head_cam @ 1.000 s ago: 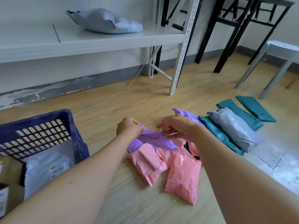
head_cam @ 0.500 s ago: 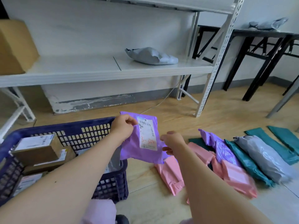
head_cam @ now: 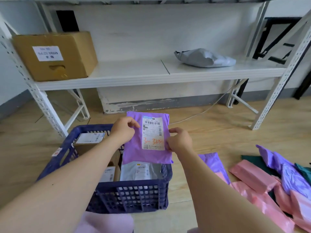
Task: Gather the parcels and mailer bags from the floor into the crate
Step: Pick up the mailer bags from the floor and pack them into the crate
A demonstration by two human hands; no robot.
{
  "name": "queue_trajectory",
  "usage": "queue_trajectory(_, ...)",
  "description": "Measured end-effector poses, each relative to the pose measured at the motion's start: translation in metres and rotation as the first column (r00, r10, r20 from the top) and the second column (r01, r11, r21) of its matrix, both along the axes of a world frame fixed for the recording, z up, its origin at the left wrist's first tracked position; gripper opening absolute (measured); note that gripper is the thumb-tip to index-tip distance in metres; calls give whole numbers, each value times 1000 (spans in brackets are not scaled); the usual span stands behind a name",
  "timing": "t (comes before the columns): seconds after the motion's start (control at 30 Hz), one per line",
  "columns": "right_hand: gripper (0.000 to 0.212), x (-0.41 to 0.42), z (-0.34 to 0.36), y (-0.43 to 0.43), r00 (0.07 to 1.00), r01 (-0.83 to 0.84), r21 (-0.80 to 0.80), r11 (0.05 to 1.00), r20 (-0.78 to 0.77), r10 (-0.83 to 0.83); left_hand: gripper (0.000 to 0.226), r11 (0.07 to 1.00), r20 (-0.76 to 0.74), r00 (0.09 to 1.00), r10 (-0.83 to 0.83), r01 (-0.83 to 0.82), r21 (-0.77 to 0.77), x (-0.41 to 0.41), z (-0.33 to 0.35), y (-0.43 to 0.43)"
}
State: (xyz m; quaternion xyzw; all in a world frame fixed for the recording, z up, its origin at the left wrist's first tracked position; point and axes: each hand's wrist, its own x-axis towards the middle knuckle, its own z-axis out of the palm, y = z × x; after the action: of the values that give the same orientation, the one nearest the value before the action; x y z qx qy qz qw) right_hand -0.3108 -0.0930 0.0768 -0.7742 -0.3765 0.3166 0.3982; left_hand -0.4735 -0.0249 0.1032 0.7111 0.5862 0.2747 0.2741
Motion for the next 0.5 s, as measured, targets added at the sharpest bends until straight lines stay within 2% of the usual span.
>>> queue_trajectory(0.2, 54, -20, -18, 31, 996, -49, -25, 998, 77, 51, 47, 999, -122, 992, -35, 30, -45, -29, -32, 34)
queue_trajectory(0.5, 54, -50, -62, 83, 989, -70, -102, 992, 120, 82, 40, 986, -171, 985, -35, 6, -167, -48, -92, 95)
